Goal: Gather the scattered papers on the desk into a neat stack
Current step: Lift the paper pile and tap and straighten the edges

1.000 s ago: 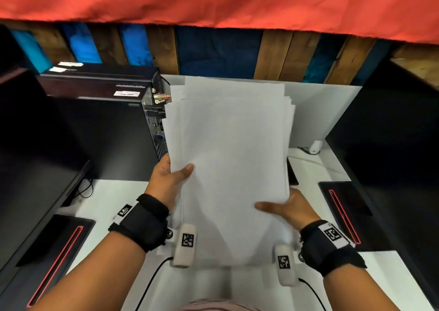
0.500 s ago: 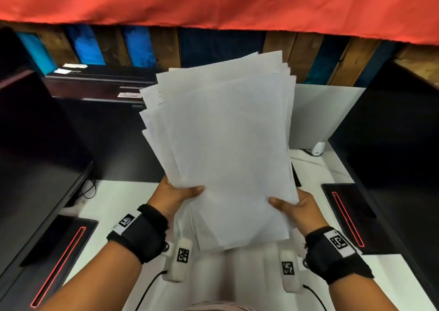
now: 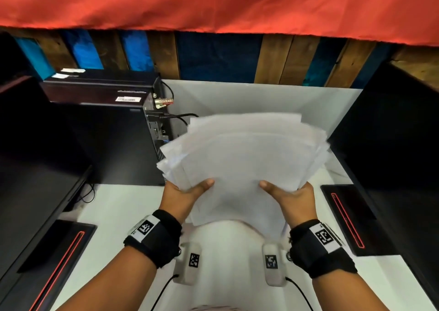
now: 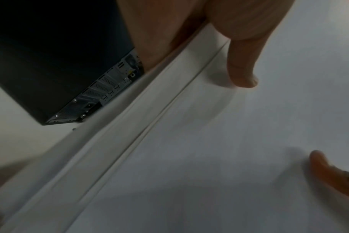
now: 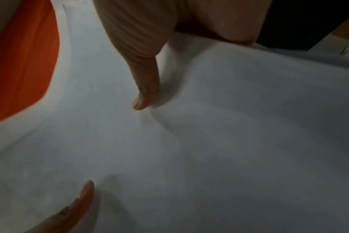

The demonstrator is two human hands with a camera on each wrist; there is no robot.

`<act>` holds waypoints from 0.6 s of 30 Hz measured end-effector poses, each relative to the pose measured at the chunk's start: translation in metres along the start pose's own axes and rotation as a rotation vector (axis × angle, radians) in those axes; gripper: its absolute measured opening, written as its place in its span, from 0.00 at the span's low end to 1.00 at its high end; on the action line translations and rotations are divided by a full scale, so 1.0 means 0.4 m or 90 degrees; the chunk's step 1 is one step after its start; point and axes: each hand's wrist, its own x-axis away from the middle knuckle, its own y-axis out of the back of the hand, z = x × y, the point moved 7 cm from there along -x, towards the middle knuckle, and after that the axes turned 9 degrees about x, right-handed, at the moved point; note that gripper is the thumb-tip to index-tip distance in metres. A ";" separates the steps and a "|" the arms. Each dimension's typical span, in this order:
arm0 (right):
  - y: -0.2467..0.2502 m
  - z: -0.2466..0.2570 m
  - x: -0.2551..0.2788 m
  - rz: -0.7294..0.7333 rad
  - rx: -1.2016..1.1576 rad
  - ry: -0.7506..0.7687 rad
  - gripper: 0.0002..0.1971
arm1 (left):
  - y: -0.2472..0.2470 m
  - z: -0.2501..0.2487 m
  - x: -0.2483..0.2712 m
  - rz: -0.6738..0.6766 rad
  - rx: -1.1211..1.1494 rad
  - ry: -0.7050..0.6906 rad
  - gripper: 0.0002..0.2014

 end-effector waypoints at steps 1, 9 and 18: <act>0.006 -0.002 -0.002 -0.013 0.005 0.006 0.23 | -0.007 -0.007 0.000 0.009 0.012 -0.001 0.21; 0.043 0.068 0.008 -0.090 -0.033 0.107 0.25 | -0.055 -0.080 -0.010 0.037 0.004 -0.065 0.18; 0.044 0.151 0.071 -0.227 0.276 0.453 0.32 | -0.090 -0.120 -0.011 0.061 0.026 -0.113 0.24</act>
